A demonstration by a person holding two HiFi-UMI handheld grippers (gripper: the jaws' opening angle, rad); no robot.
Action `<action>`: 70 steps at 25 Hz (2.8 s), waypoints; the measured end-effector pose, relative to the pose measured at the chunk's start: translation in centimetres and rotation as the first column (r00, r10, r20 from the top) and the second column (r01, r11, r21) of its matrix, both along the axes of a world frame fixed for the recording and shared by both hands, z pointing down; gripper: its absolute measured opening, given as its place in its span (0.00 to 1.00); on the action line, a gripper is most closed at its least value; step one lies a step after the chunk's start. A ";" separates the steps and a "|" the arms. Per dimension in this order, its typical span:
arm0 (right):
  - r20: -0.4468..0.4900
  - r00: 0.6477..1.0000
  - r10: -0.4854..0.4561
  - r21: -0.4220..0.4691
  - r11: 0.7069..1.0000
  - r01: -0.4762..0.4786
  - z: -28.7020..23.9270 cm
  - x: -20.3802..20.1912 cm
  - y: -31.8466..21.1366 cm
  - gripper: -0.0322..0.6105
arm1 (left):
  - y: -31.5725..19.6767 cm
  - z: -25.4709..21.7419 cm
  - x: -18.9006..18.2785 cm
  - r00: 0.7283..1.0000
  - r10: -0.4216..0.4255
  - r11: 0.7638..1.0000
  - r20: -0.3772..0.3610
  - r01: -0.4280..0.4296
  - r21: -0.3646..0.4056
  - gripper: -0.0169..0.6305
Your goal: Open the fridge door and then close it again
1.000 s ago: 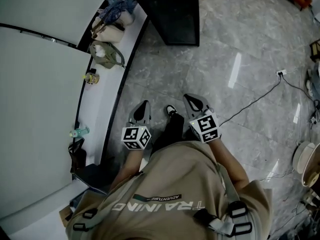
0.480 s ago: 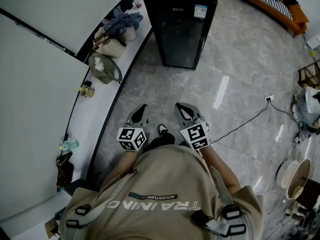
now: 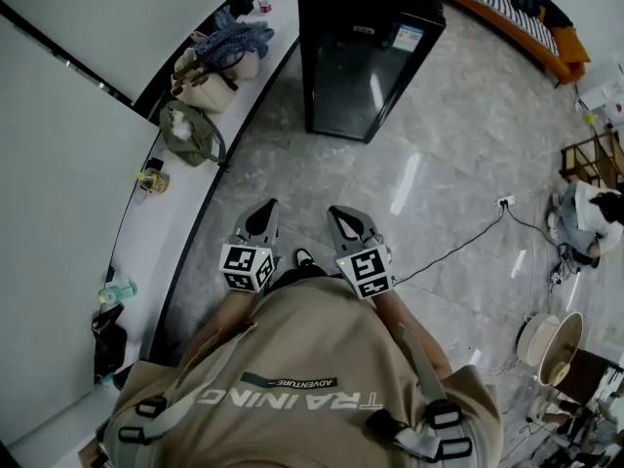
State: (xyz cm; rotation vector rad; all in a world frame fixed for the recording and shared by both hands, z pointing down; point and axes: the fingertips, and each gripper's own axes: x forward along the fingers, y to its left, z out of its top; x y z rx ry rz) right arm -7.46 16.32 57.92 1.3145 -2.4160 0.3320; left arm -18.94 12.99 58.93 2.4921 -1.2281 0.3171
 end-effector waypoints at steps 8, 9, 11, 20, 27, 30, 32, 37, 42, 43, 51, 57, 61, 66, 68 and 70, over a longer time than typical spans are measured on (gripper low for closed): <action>-0.024 0.999 -0.032 0.024 0.999 0.032 -1.6 -3.0 -2.4 0.04 | -1.6 1.8 -2.4 1.000 0.016 1.000 -0.019 -0.016 -0.012 0.03; -0.028 0.999 -0.027 0.013 1.000 0.027 -1.4 -2.9 -2.2 0.04 | -1.4 2.2 -2.5 1.000 0.016 1.000 -0.023 -0.017 -0.019 0.03; -0.033 0.999 -0.017 -0.008 1.000 0.017 -1.1 -2.6 -2.0 0.04 | -1.1 2.0 -2.4 0.999 0.025 1.000 -0.024 -0.026 -0.009 0.03; -0.097 0.993 -0.066 0.025 0.997 0.068 -1.8 -2.8 -4.4 0.04 | -3.0 0.8 -2.6 0.999 -0.023 0.999 -0.040 0.025 0.037 0.03; -0.010 0.996 -0.089 0.022 0.996 0.089 -0.9 -3.7 -8.7 0.04 | -5.6 0.6 -2.5 0.998 -0.061 0.998 -0.005 0.061 0.020 0.03; 0.022 0.995 -0.101 0.043 0.994 0.100 -1.4 -3.9 -11.7 0.04 | -7.6 0.1 -1.9 0.999 -0.048 0.999 -0.003 0.048 0.008 0.03; 0.042 0.994 -0.103 0.064 0.993 0.100 -1.8 -3.5 -13.5 0.04 | -9.0 -0.4 -0.9 0.999 -0.028 0.999 0.020 0.028 0.018 0.03; 0.092 0.995 -0.030 0.086 0.996 0.022 -2.2 -0.7 -17.8 0.04 | -13.0 -2.6 0.8 0.996 0.000 0.997 0.088 -0.006 0.072 0.03; 0.138 0.990 0.008 0.116 0.993 -0.024 -2.7 1.4 -21.6 0.04 | -17.1 -3.6 1.1 0.995 -0.014 0.998 0.101 0.007 0.070 0.03; 0.146 0.989 0.010 0.121 0.992 -0.027 -2.9 1.7 -22.3 0.04 | -17.7 -3.7 1.2 0.995 -0.018 0.998 0.098 0.012 0.063 0.03; 0.197 0.980 -0.031 0.142 0.990 0.003 -3.2 2.5 -26.4 0.04 | -21.2 -2.5 1.7 0.994 -0.072 0.997 0.080 0.070 0.022 0.03; 0.205 0.979 -0.017 0.130 0.992 -0.010 -3.1 4.7 -28.1 0.04 | -22.9 -2.0 3.6 0.994 -0.070 0.998 0.080 0.070 0.003 0.03; 0.215 0.977 -0.006 0.095 0.995 -0.015 -2.3 5.4 -28.7 0.04 | -23.7 -2.0 4.7 0.995 -0.062 0.998 0.082 0.062 -0.004 0.03; 0.215 0.976 -0.021 0.073 0.997 0.005 -1.4 5.1 -29.6 0.04 | -24.8 -1.3 4.9 0.994 -0.055 0.998 0.096 0.059 -0.032 0.03; 0.215 0.976 -0.017 0.051 0.999 0.006 -0.8 5.1 -29.6 0.04 | -24.9 -0.9 4.8 0.993 -0.052 0.997 0.103 0.057 -0.048 0.03; 0.212 0.977 -0.014 0.038 0.999 0.006 -0.4 4.9 -29.6 0.04 | -25.1 -0.7 4.6 0.993 -0.049 0.997 0.104 0.055 -0.055 0.03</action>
